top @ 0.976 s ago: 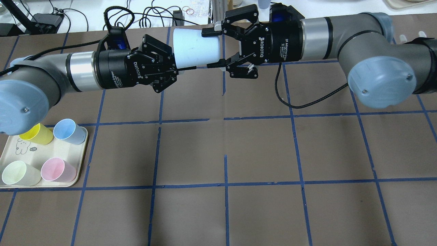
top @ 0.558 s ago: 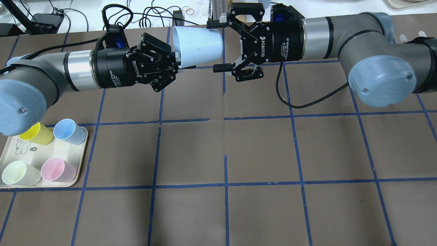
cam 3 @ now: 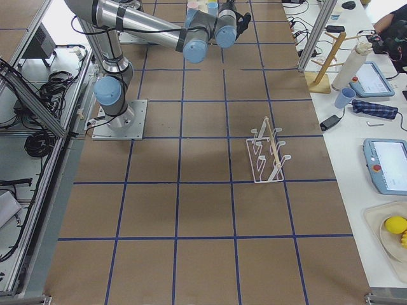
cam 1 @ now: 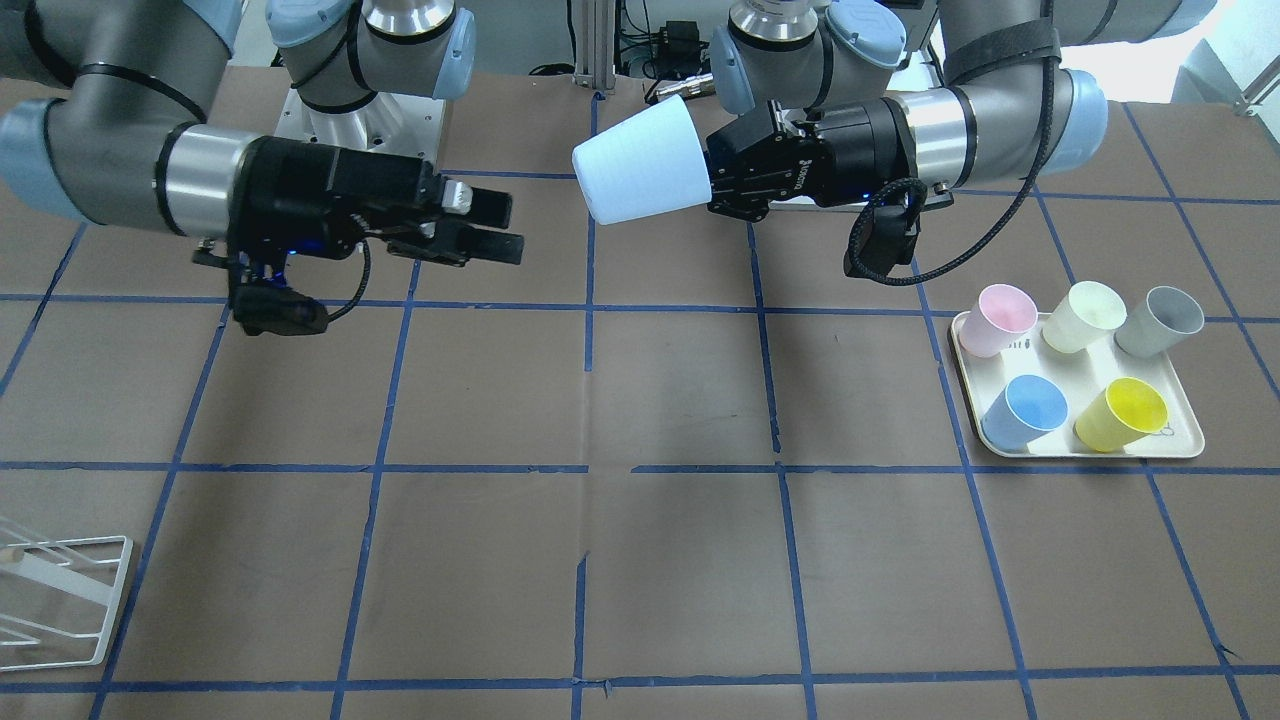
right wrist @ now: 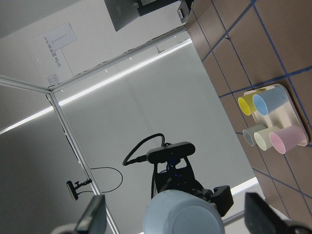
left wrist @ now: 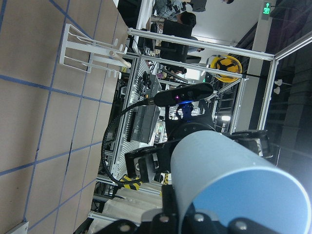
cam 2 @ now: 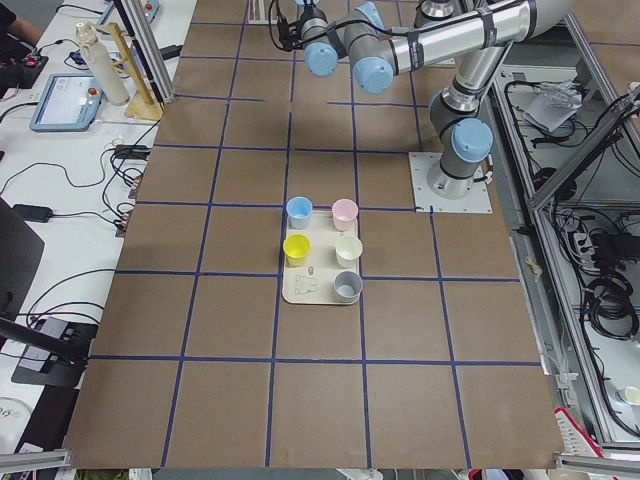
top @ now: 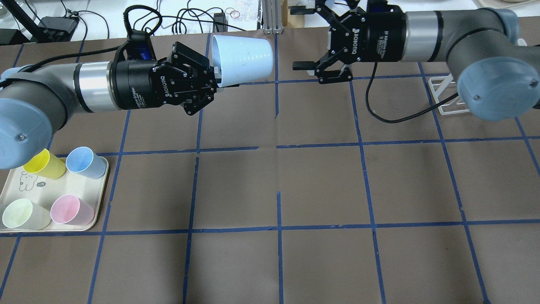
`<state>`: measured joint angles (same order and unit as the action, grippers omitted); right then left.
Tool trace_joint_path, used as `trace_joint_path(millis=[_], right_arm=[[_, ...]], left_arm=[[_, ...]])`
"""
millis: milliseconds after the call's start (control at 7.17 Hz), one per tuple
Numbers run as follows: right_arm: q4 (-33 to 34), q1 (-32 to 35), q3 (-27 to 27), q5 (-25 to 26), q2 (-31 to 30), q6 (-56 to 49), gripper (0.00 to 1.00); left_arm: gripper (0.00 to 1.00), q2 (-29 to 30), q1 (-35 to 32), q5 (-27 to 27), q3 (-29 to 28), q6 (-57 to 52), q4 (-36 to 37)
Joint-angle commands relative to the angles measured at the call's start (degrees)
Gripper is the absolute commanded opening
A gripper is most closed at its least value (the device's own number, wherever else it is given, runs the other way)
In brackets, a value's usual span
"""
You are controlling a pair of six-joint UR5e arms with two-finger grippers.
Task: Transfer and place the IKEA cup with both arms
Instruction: 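Open and withdraw the right gripper while the left arm carries the cup toward the tray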
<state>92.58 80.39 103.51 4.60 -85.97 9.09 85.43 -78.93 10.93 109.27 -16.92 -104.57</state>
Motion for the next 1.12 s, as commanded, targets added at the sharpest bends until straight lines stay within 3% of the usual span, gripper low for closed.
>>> trace_joint_path(millis=[0, 139, 418, 697, 976], right_arm=[[0.49, -3.75, -0.67, 3.64, -0.52, 3.64, 1.0], [0.67, -3.57, -1.55, 10.79, -1.82, 3.74, 1.0], [0.32, -3.49, -2.26, 35.97, -6.99, 8.1, 1.0], [0.4, -3.22, -2.26, 47.62, -11.31, 10.51, 1.0], [-0.3, -2.96, -2.08, 64.05, -13.96, 9.55, 1.0]], left_arm=[[0.0, -1.31, 1.4, 12.12, -1.07, 1.27, 0.33], [0.0, -2.02, 3.67, 19.67, -1.43, 1.18, 0.41], [0.0, -2.29, 10.69, 41.6, -1.78, 0.92, 4.96], [0.0, -0.81, 16.15, 60.7, -3.52, 0.57, 11.19], [0.0, 3.14, 18.88, 71.2, -10.88, -4.74, 11.66]])
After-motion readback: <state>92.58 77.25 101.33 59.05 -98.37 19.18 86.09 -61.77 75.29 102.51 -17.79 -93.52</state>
